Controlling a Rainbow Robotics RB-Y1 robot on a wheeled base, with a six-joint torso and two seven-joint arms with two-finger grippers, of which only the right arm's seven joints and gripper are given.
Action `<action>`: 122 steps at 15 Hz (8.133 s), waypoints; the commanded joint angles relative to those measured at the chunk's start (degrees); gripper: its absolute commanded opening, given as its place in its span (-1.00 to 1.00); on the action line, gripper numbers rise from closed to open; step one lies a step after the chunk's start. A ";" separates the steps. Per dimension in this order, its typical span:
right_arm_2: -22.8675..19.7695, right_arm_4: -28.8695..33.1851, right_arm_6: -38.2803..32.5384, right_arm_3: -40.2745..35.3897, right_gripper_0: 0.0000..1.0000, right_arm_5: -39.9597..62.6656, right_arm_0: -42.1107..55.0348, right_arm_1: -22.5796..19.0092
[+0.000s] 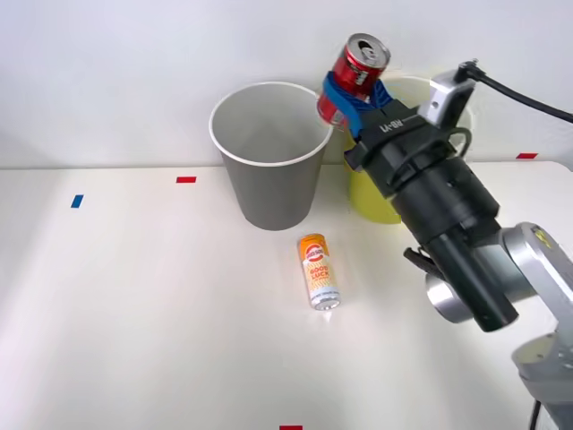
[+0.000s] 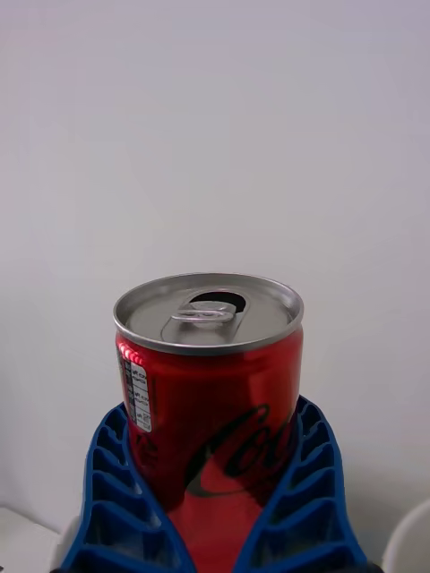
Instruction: Put cans in the gray bin, plastic bottles in the light green bin
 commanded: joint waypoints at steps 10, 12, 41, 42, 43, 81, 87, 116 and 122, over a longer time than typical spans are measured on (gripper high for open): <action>4.21 2.66 2.46 27.59 -1.00 0.04 -22.77 8.36; 4.56 2.75 2.55 30.76 -1.00 0.04 -25.14 9.24; 1.05 4.95 4.22 10.63 1.00 -0.14 -9.85 3.00; 0.52 4.95 4.13 7.11 1.00 -0.14 -6.42 2.29; 0.25 4.68 3.87 4.39 1.00 -0.14 -3.17 1.50; -17.15 -11.49 37.09 -2.82 1.00 -23.08 55.81 19.17; -15.48 -20.19 59.24 -0.09 1.00 -27.03 60.38 18.38; 0.43 -29.86 68.38 -0.09 1.00 -26.95 63.37 4.49; 0.61 -31.00 67.24 -0.09 1.00 -26.95 63.72 4.40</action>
